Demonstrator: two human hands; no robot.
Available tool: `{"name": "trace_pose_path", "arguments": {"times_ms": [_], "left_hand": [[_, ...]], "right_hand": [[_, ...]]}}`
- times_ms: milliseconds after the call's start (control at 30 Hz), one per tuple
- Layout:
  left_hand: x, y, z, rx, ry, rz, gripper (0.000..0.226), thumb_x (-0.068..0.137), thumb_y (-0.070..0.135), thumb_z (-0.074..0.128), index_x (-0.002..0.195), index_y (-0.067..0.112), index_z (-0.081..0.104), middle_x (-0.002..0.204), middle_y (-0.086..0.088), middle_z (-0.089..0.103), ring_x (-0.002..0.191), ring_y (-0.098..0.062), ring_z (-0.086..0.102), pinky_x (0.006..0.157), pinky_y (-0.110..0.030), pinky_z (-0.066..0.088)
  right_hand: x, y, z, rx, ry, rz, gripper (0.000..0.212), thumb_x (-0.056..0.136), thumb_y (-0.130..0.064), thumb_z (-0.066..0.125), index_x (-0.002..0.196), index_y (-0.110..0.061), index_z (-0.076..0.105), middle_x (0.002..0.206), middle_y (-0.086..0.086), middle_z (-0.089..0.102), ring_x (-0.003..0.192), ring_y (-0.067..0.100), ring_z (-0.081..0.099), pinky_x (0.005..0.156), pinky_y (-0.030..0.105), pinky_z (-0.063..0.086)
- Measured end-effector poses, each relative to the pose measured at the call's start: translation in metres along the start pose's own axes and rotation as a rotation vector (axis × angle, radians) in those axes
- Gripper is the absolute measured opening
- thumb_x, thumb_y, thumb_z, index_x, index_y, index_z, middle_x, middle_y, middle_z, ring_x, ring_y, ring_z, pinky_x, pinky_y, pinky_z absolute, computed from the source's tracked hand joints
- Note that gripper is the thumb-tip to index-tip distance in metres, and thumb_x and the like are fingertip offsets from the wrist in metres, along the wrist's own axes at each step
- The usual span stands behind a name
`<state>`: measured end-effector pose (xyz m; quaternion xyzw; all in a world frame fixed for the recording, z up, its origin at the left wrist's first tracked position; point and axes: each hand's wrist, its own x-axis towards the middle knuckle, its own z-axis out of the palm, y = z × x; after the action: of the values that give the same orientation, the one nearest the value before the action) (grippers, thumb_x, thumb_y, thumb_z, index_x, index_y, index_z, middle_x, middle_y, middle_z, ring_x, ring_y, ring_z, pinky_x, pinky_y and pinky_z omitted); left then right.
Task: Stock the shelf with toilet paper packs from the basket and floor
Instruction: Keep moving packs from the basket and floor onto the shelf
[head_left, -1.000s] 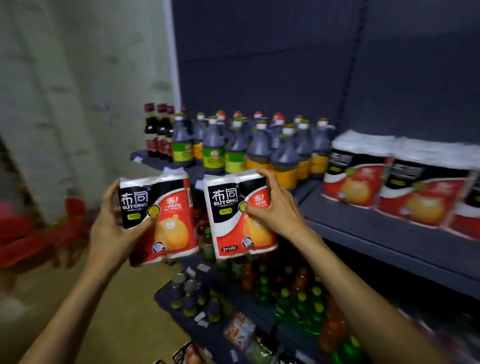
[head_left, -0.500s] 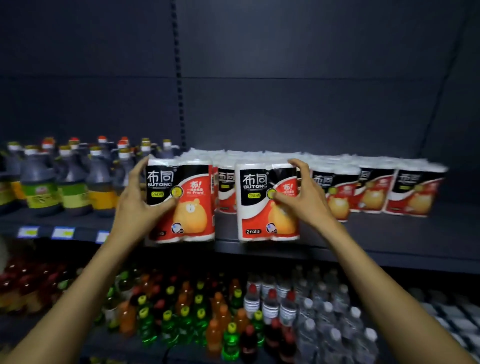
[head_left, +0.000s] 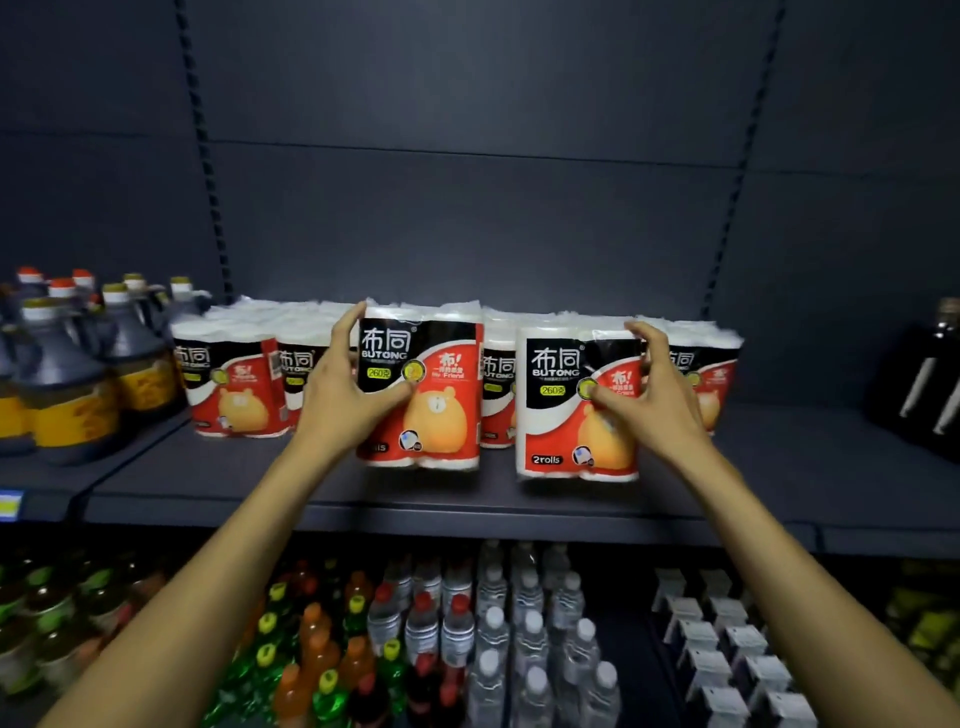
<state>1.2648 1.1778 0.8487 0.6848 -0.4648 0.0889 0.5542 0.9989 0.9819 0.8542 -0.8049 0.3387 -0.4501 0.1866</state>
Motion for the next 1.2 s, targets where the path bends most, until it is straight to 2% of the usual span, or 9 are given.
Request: {"name": "trace_pose_path", "arguments": {"times_ms": [67,167,233,333,567,800,900,1000,1200], "left_hand": [[0.004,0.011,0.018,0.003,-0.001,0.019,0.090,0.074,0.031,0.080,0.144,0.046,0.025,0.097,0.017,0.061,0.087,0.006,0.059,0.078,-0.024,0.051],[0.010,0.024,0.043,0.002,-0.045,0.045,0.092,0.072,0.035,0.080,0.142,0.052,0.022,0.103,0.010,0.063,0.095,-0.009,0.063,0.083,-0.033,0.053],[0.013,0.029,0.059,-0.031,-0.084,0.059,0.093,0.071,0.037,0.080,0.140,0.056,0.020,0.108,0.008,0.064,0.100,-0.014,0.063,0.087,-0.042,0.055],[0.016,0.033,0.082,-0.083,-0.117,0.075,0.093,0.071,0.040,0.079,0.140,0.058,0.019,0.112,0.007,0.064,0.102,-0.014,0.063,0.088,-0.045,0.055],[0.018,0.050,0.134,-0.115,-0.144,0.129,0.094,0.070,0.043,0.078,0.140,0.058,0.017,0.129,0.000,0.058,0.114,-0.019,0.058,0.093,-0.045,0.053],[0.022,0.075,0.204,-0.150,-0.173,0.112,0.096,0.068,0.053,0.073,0.143,0.058,0.013,0.128,0.000,0.059,0.114,-0.020,0.058,0.095,-0.044,0.050],[0.019,0.084,0.237,-0.087,-0.128,0.114,0.094,0.075,0.047,0.074,0.146,0.052,0.013,0.133,-0.002,0.052,0.118,-0.018,0.052,0.089,-0.029,0.041],[0.015,0.088,0.266,-0.023,-0.096,0.133,0.096,0.078,0.041,0.073,0.150,0.046,0.009,0.139,-0.006,0.045,0.120,-0.021,0.050,0.087,-0.025,0.037],[0.010,0.086,0.297,0.118,-0.014,0.093,0.092,0.086,0.040,0.066,0.153,0.038,0.004,0.131,-0.015,0.041,0.102,-0.029,0.057,0.083,-0.035,0.047]], "right_hand": [[0.002,0.014,-0.012,-0.002,0.015,0.014,0.078,0.075,-0.040,0.078,0.136,-0.045,0.031,0.138,-0.006,0.051,0.117,0.026,0.055,0.087,0.030,0.035],[0.004,0.030,-0.029,0.004,0.045,0.042,0.079,0.073,-0.042,0.079,0.134,-0.049,0.029,0.140,-0.009,0.050,0.117,0.028,0.055,0.099,0.049,0.044],[0.003,0.038,-0.040,-0.006,0.064,0.065,0.078,0.073,-0.041,0.079,0.134,-0.048,0.030,0.139,-0.006,0.051,0.117,0.029,0.055,0.099,0.049,0.045],[-0.004,0.053,-0.054,-0.044,0.094,0.113,0.077,0.074,-0.043,0.078,0.133,-0.050,0.029,0.133,0.001,0.055,0.116,0.030,0.056,0.098,0.049,0.046],[-0.013,0.088,-0.086,-0.073,0.135,0.200,0.077,0.073,-0.043,0.078,0.131,-0.053,0.028,0.126,0.006,0.060,0.110,0.030,0.060,0.096,0.053,0.047],[0.001,0.135,-0.123,-0.046,0.186,0.220,0.076,0.071,-0.044,0.079,0.121,-0.066,0.025,0.120,0.006,0.063,0.102,0.028,0.064,0.089,0.053,0.052],[0.013,0.156,-0.140,-0.028,0.188,0.212,0.076,0.070,-0.042,0.080,0.125,-0.060,0.030,0.120,0.005,0.063,0.101,0.027,0.064,0.089,0.052,0.053],[0.026,0.176,-0.152,-0.010,0.186,0.192,0.079,0.070,-0.039,0.081,0.130,-0.052,0.032,0.122,0.003,0.062,0.103,0.026,0.064,0.090,0.051,0.053],[0.047,0.212,-0.160,0.048,0.136,0.177,0.082,0.066,-0.048,0.081,0.131,-0.056,0.030,0.125,0.001,0.061,0.105,0.026,0.064,0.090,0.053,0.054]]}}
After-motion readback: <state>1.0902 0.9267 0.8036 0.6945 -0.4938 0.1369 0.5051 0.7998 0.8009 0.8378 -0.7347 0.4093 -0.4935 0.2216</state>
